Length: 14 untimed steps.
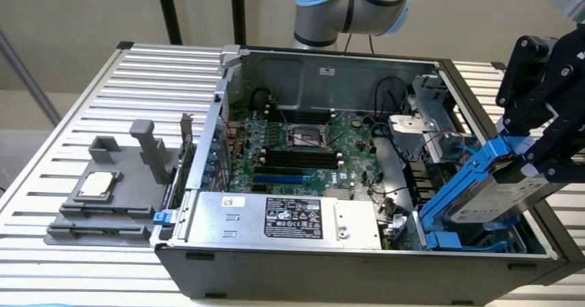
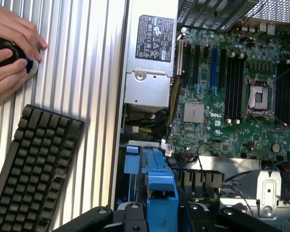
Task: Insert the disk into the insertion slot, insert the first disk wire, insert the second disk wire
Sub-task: 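Insert the disk into the insertion slot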
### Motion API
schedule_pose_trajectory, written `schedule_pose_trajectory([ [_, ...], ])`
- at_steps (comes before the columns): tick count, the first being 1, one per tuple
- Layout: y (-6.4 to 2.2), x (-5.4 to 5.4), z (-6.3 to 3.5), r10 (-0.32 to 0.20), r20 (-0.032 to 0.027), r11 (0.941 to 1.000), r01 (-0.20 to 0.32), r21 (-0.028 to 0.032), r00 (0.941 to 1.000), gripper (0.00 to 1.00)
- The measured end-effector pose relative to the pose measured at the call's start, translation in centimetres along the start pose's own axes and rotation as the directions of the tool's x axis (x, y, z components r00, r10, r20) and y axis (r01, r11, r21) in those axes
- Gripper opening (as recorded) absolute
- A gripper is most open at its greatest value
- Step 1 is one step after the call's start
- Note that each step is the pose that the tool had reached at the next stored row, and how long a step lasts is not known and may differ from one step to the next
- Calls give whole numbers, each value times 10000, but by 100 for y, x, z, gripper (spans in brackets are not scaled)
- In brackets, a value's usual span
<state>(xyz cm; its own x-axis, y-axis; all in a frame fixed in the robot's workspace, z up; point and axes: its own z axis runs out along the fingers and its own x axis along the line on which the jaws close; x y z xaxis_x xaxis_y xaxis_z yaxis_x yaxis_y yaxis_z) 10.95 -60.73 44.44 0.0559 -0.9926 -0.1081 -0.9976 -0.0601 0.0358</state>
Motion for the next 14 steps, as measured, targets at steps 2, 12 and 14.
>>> schedule_pose_trajectory([
  [2,-1,1,10,-2,0,10000,2,-1,10000,32],
  [12,-2,7,67,-21,18,10000,21,-1,10000,32],
  [14,-3,8,77,-29,23,10000,29,-2,10000,32],
])
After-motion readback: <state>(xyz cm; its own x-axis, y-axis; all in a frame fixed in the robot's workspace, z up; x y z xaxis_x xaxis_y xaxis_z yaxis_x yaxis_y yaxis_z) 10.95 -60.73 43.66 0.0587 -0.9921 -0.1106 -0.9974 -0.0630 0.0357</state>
